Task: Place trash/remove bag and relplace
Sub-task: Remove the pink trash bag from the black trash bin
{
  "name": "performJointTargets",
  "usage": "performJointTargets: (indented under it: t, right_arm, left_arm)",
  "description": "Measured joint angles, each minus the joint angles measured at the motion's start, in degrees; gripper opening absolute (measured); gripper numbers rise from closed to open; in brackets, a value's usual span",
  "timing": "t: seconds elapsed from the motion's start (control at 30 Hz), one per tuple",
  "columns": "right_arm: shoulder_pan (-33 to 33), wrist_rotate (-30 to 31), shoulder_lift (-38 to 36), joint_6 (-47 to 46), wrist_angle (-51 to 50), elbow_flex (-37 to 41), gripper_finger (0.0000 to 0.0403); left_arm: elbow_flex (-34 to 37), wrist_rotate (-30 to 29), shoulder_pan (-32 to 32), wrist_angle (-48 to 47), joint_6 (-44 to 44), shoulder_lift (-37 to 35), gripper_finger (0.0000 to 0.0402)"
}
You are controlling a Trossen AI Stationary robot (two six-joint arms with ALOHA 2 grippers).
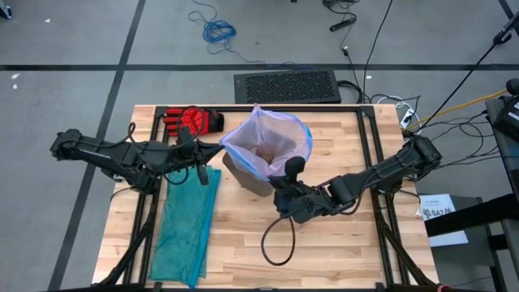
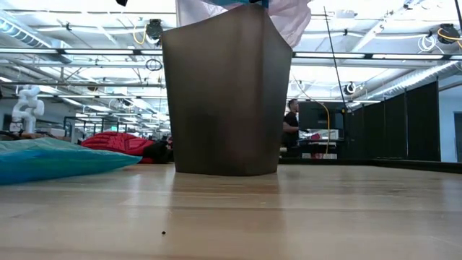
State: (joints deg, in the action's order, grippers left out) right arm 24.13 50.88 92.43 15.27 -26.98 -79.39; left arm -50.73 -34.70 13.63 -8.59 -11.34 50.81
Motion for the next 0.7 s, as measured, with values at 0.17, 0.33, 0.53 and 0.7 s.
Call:
performJointTargets:
  t: [0.17,0.33,0.53,0.7]
  right_arm:
    - [0.4,-0.2,0.0,-0.1,-0.6,-4.8,0.0002]
    - [-1.1,-1.5,0.0,-3.2,-5.7,-12.6,0.0001]
    - [-7.0,-7.3,0.0,-9.0,-15.3,-20.9,0.0000]
    - [-10.9,-11.5,0.0,-11.6,-19.3,-25.6,0.0000]
  left_arm:
    - [-1.2,0.6,0.0,-1.3,0.2,0.0,0.0000]
    - [-1.7,3.3,0.0,-1.5,0.1,0.3,0.0000]
    - [-1.8,7.0,0.0,-1.5,-0.2,0.3,0.0000]
    - [-1.8,9.9,0.0,-3.8,0.3,0.3,0.0000]
